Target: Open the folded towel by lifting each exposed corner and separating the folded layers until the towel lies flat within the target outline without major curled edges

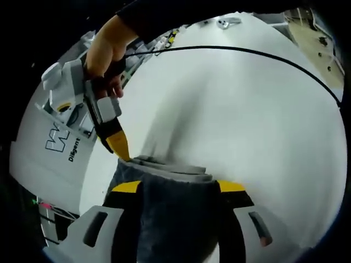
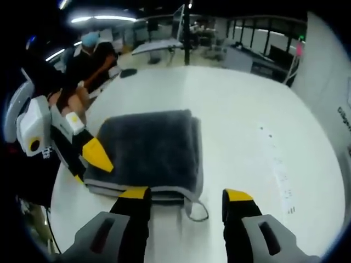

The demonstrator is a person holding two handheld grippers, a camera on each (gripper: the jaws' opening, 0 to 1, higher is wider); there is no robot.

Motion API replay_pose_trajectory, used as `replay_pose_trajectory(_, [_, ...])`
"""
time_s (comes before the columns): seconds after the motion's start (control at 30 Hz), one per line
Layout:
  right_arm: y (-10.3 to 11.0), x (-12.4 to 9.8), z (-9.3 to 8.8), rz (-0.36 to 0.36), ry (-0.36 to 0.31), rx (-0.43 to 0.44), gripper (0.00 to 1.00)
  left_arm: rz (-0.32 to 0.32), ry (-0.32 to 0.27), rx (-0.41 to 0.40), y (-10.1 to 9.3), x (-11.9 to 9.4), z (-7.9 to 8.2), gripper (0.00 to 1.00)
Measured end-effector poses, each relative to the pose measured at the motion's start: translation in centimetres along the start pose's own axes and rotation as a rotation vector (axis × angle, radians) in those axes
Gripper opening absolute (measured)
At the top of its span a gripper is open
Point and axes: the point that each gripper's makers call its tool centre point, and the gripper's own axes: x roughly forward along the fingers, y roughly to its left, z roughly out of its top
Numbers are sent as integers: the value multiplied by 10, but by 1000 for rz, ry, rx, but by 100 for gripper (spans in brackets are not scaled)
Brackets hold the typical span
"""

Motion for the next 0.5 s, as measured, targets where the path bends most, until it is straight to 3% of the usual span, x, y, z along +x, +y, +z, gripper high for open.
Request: replay_pose_trajectory(0.5, [-2,2,-6,10,7,1,38,-4,-3,6,-2,2,2,42])
